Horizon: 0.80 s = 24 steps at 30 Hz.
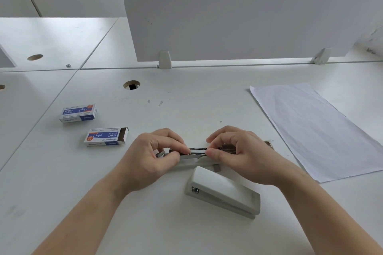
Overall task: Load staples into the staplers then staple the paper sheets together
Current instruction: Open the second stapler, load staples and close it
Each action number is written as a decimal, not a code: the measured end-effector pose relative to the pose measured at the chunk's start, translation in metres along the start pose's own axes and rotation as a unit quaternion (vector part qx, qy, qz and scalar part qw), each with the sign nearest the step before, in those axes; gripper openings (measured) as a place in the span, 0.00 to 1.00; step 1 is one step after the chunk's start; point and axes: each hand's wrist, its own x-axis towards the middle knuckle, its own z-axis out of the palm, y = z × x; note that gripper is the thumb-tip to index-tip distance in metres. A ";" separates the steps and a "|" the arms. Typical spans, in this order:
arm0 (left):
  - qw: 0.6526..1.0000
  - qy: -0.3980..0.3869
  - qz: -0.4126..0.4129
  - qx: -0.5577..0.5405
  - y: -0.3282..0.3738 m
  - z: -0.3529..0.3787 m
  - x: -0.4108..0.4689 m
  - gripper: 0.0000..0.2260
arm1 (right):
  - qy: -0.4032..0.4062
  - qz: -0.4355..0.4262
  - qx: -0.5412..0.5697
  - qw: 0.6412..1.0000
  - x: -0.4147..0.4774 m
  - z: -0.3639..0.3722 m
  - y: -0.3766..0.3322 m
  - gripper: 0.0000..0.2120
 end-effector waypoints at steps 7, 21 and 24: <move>1.000 0.013 0.008 0.020 -0.002 -0.002 0.000 0.10 | 0.012 -0.026 -0.043 0.999 0.000 0.006 -0.003 0.08; 0.997 0.020 0.025 0.074 0.000 -0.011 -0.001 0.07 | 0.036 -0.035 0.004 0.999 0.003 0.016 -0.003 0.06; 0.996 0.008 0.026 0.083 -0.001 -0.009 -0.002 0.07 | 0.041 -0.041 -0.006 0.998 0.002 0.016 -0.006 0.06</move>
